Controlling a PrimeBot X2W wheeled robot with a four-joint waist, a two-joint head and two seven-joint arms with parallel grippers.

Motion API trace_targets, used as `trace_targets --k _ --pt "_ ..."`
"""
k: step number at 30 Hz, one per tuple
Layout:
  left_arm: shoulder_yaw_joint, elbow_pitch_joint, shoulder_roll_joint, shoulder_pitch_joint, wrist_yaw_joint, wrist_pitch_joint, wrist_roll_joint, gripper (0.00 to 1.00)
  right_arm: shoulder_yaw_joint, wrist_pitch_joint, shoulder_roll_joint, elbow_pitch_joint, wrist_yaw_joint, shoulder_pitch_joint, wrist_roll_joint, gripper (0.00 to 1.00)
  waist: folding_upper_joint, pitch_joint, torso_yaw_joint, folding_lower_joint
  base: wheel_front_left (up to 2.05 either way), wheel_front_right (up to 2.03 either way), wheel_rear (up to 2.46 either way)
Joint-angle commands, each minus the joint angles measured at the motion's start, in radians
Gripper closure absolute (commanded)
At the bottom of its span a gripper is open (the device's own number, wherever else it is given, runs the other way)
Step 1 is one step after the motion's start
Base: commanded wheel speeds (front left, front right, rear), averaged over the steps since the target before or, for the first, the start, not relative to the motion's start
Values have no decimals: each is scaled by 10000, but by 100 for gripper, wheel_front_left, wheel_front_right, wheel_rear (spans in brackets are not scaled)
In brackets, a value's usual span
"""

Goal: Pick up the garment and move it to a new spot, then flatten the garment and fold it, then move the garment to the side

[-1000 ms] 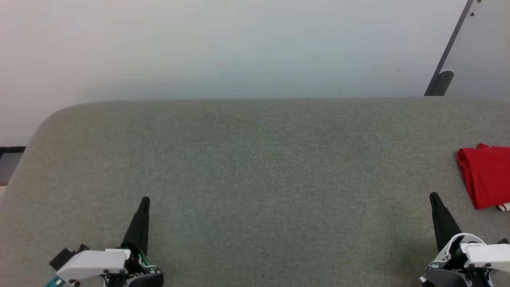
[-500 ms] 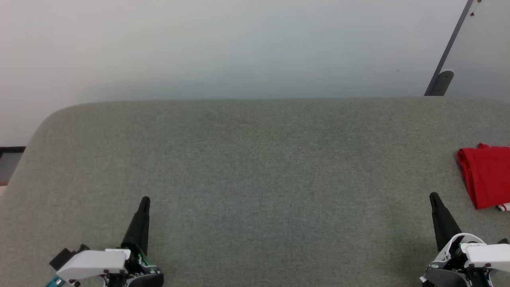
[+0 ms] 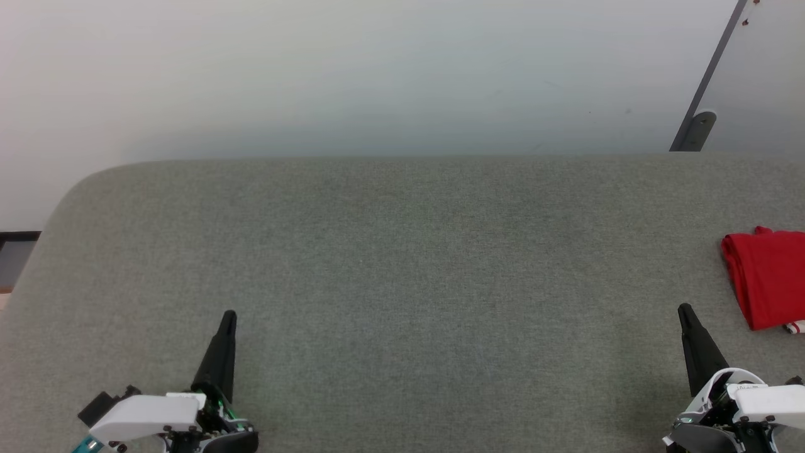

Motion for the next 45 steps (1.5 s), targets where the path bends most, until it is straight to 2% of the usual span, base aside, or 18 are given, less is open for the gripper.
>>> trace_targets --k 1,45 --pt "24 11 -20 -102 0 10 38 100 8 20 33 -3 -10 -29 38 100 0 0 0 0 0 0 0" --pt "54 12 -38 -104 0 29 70 100 11 17 31 -3 -10 -28 40 100 0 0 0 0 0 0 0"
